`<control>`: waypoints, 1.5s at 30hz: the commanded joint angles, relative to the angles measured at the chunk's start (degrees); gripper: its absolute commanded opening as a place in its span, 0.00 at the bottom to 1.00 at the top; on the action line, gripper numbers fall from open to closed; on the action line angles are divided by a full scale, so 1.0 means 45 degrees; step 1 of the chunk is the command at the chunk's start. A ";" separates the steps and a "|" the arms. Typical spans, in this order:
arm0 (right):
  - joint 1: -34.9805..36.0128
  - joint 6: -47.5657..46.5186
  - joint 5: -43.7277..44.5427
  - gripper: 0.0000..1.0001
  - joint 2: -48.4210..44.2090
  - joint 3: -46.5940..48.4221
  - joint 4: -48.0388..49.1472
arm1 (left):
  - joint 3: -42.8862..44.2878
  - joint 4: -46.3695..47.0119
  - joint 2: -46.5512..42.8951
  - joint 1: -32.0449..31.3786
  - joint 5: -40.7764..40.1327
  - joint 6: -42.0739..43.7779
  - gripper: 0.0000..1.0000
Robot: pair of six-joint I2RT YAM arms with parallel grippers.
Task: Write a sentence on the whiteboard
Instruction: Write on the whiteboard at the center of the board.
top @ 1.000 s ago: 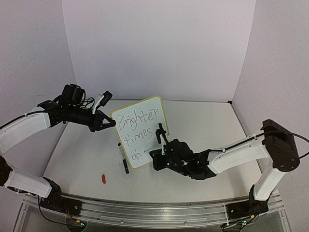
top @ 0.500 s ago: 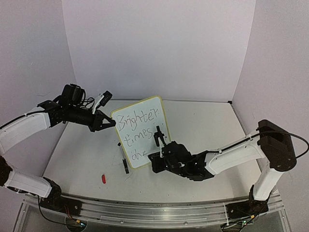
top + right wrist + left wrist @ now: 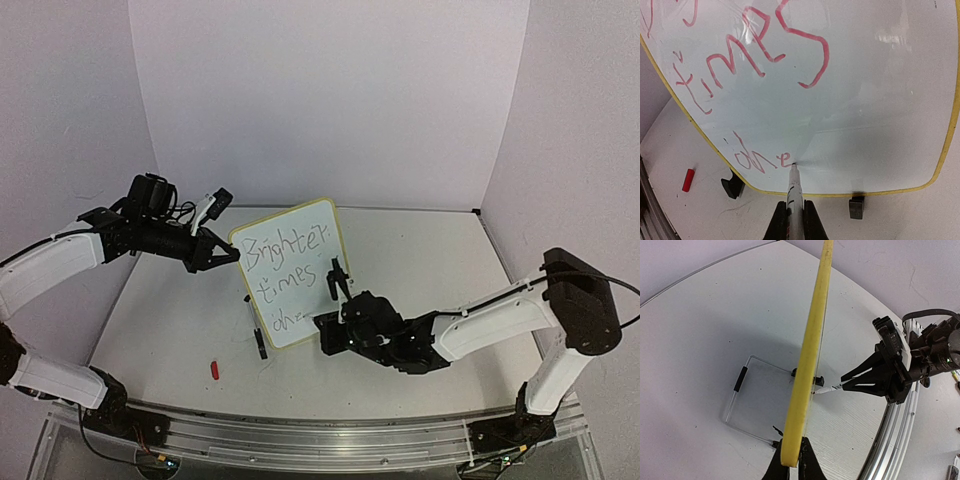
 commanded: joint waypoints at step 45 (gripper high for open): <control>-0.0273 -0.0553 -0.0109 0.00 0.0004 0.0164 0.0553 | -0.0274 -0.0711 0.0104 -0.0010 -0.1014 0.0633 0.00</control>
